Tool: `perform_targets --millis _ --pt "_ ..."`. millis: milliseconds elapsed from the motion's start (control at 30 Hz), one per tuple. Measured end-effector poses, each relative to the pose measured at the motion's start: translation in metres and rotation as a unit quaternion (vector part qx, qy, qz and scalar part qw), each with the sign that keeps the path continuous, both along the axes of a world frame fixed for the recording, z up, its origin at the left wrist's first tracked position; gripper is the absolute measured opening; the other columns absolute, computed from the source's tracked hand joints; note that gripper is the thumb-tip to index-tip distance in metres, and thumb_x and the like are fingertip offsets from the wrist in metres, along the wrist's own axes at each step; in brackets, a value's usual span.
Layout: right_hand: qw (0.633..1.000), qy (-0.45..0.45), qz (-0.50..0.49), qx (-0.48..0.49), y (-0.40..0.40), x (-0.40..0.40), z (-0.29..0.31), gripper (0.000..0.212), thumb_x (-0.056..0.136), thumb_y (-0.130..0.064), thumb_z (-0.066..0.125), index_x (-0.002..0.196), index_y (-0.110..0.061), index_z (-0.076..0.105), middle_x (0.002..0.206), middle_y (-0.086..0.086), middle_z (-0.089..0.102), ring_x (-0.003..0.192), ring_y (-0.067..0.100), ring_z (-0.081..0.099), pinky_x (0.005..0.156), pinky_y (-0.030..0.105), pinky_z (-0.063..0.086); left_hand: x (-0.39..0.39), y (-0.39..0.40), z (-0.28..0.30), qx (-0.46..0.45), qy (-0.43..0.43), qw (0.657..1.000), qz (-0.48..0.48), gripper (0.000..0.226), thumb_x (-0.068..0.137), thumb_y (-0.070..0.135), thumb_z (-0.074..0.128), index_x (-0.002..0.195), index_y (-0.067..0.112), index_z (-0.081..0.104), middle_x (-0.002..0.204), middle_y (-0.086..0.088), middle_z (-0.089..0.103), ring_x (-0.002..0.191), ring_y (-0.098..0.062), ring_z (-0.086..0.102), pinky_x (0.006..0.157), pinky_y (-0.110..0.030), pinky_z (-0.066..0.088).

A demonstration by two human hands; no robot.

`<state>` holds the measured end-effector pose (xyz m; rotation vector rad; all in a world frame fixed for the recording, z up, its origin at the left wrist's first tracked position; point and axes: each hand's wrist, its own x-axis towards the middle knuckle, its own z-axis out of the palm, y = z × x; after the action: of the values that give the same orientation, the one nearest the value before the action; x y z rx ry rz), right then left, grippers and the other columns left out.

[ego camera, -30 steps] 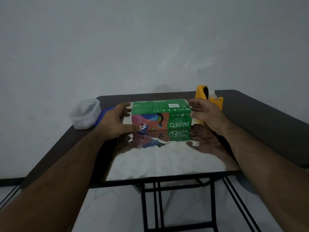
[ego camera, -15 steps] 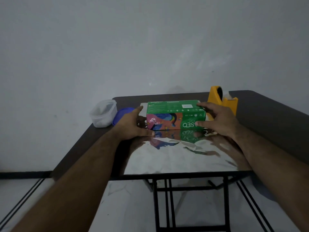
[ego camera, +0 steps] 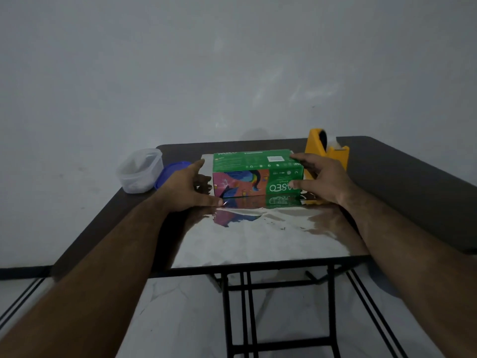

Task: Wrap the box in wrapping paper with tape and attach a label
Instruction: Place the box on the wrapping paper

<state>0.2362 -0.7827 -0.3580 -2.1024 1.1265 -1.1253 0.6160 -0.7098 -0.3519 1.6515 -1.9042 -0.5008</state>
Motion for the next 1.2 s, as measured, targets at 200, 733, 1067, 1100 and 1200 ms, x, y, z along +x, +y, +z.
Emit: perform_targets --millis 200,733,1067,1100,1200 --pt "0.999 0.021 -0.016 -0.020 0.004 0.003 0.003 0.081 0.068 -0.020 0.099 0.142 -0.026 0.067 0.139 -0.008 0.068 0.131 0.004 0.060 0.115 0.038 0.049 0.004 -0.003 -0.003 -0.016 -0.026 1.000 0.000 0.145 0.042 0.082 0.090 0.163 0.030 0.028 0.121 0.017 0.075 0.104 0.001 0.071 0.102 -0.038 0.057" --pt "0.971 0.221 0.003 0.094 0.007 -0.007 0.009 0.157 0.039 -0.090 0.085 0.168 -0.038 0.010 0.164 -0.011 0.044 0.148 0.015 0.044 0.121 0.046 0.041 -0.042 -0.005 0.039 -0.171 -0.118 0.976 -0.066 0.100 0.079 0.065 0.080 0.162 0.033 0.033 0.165 0.005 0.040 0.149 -0.014 0.039 0.118 -0.032 0.035" --pt "0.972 0.200 0.049 0.111 0.000 -0.013 0.006 0.148 0.047 -0.083 0.089 0.167 -0.040 0.013 0.162 -0.018 0.044 0.146 0.007 0.044 0.121 0.041 0.040 -0.045 -0.017 0.049 -0.119 -0.215 0.966 -0.083 0.073 0.088 0.061 0.073 0.153 0.034 0.052 0.152 0.006 0.058 0.134 -0.017 0.058 0.114 -0.037 0.046" --pt "0.973 0.195 0.054 0.111 -0.002 -0.013 0.005 0.146 0.048 -0.081 0.090 0.167 -0.040 0.015 0.158 -0.018 0.049 0.144 0.006 0.046 0.121 0.041 0.041 -0.045 -0.017 0.049 -0.118 -0.210 0.967 -0.081 0.073 0.088 0.059 0.074 0.153 0.033 0.052 0.153 0.007 0.056 0.137 -0.016 0.056 0.116 -0.037 0.045" --pt "0.973 0.187 0.058 0.125 -0.002 -0.013 0.004 0.145 0.048 -0.078 0.092 0.166 -0.038 0.018 0.153 -0.017 0.055 0.143 0.007 0.048 0.121 0.042 0.041 -0.046 -0.016 0.047 -0.112 -0.195 0.971 -0.077 0.074 0.088 0.059 0.075 0.154 0.035 0.050 0.155 0.007 0.054 0.139 -0.017 0.054 0.116 -0.038 0.046"
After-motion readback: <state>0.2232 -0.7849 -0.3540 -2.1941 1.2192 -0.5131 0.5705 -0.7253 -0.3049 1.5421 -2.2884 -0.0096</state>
